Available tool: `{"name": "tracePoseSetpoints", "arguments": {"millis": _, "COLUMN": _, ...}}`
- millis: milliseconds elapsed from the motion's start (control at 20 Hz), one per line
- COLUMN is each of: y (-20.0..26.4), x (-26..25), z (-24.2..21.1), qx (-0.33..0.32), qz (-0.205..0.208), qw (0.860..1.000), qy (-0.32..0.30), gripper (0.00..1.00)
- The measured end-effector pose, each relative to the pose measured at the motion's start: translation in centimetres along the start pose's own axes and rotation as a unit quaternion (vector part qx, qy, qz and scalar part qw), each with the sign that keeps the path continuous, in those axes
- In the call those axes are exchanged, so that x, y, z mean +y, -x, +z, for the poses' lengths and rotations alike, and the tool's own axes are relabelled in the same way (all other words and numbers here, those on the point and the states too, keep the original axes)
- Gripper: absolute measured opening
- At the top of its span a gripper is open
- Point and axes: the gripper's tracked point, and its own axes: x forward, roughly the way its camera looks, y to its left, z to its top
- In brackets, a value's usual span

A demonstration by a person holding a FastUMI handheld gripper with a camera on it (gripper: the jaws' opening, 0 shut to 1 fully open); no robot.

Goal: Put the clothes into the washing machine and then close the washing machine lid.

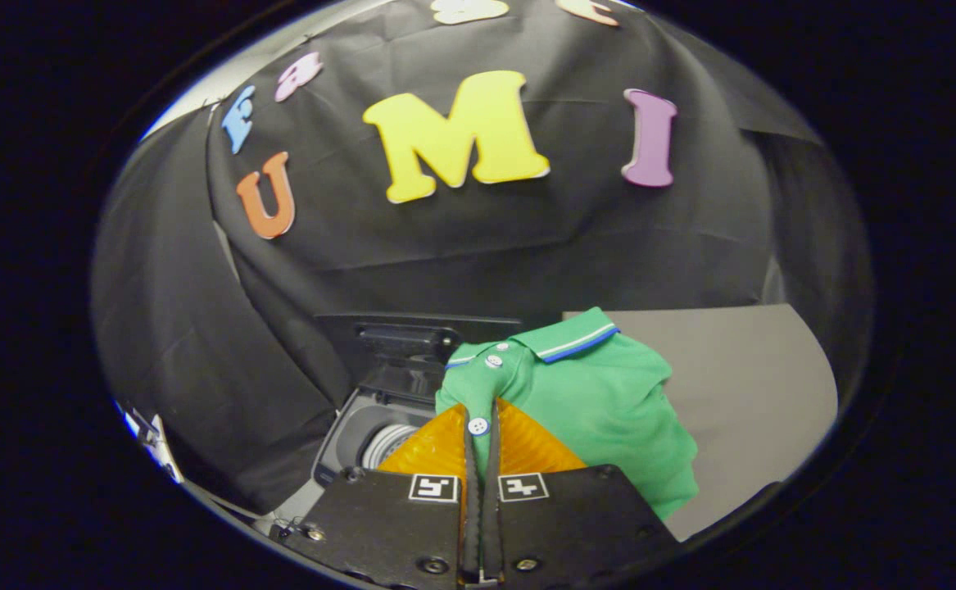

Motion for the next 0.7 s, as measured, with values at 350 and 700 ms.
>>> {"name": "tracePoseSetpoints", "arguments": {"millis": 350, "y": -4.7, "x": 8.7, "z": -0.9, "qx": 0.033, "qz": 0.065, "qw": 0.997, "qy": 0.038, "gripper": 0.05}}
{"name": "tracePoseSetpoints", "arguments": {"millis": 700, "y": -10.4, "x": 12.9, "z": -5.8, "qx": 0.096, "qz": 0.083, "qw": 0.990, "qy": 0.064, "gripper": 0.05}}
